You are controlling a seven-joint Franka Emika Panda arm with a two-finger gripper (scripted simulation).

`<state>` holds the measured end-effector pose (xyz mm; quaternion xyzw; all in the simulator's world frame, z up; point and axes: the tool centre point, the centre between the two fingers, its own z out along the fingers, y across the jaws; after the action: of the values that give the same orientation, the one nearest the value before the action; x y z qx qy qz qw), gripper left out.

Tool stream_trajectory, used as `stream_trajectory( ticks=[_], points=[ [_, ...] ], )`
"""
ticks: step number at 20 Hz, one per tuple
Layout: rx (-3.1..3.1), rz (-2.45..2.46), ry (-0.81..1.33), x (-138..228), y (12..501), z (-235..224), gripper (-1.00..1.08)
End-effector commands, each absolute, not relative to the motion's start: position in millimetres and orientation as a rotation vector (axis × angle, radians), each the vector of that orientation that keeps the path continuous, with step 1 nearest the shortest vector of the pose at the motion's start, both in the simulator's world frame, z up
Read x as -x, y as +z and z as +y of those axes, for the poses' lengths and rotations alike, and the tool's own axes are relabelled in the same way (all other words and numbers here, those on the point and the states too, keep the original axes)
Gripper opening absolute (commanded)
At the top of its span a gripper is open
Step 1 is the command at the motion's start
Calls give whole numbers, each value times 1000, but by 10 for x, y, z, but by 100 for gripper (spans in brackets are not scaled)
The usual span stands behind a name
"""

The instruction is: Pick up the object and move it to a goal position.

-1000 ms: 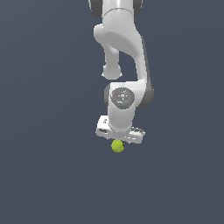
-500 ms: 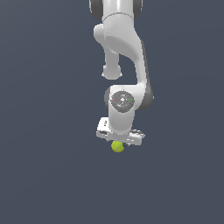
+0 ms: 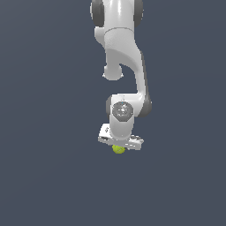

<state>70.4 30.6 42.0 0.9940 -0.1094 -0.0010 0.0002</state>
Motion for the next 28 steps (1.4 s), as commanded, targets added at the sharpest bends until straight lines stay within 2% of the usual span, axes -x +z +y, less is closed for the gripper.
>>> stream_trajectory(
  ticks=[1, 2, 3, 18, 28],
  points=[
    [-3123, -344, 0, -718, 410, 305, 100],
    [-3123, -344, 0, -720, 412, 305, 100],
    [-3123, -344, 0, -720, 412, 305, -100],
    [-3123, -344, -2, -683, 416, 342, -100],
    [-3123, -344, -2, -400, 484, 640, -100]
  ],
)
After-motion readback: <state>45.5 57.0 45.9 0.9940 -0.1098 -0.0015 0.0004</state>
